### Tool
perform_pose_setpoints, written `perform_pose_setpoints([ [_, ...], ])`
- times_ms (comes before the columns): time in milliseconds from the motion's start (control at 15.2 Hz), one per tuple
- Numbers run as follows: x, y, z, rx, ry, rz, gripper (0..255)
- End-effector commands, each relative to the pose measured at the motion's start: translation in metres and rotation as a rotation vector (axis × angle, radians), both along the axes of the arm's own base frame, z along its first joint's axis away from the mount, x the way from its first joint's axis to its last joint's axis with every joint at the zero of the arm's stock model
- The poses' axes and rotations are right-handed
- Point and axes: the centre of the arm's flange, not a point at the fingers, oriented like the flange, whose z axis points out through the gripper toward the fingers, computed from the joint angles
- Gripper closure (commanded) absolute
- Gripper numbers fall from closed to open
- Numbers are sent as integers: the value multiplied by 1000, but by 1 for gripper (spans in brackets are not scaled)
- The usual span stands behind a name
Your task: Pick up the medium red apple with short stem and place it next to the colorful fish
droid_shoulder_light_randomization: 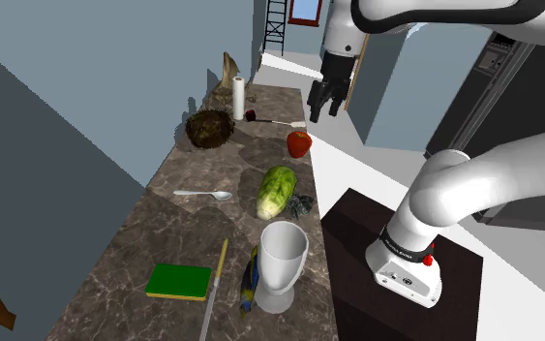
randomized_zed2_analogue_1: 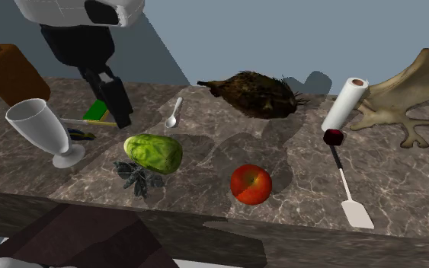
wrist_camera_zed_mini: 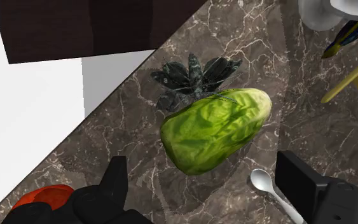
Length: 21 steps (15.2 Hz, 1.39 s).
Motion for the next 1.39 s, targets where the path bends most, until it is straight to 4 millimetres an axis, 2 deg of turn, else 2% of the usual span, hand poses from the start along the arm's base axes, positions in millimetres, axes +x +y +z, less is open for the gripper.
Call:
perform_pose_setpoints([
  [0, 0, 0, 0, 0, 0, 0, 0],
  [1320, 139, -174, -128, -36, -21, -181, 0],
])
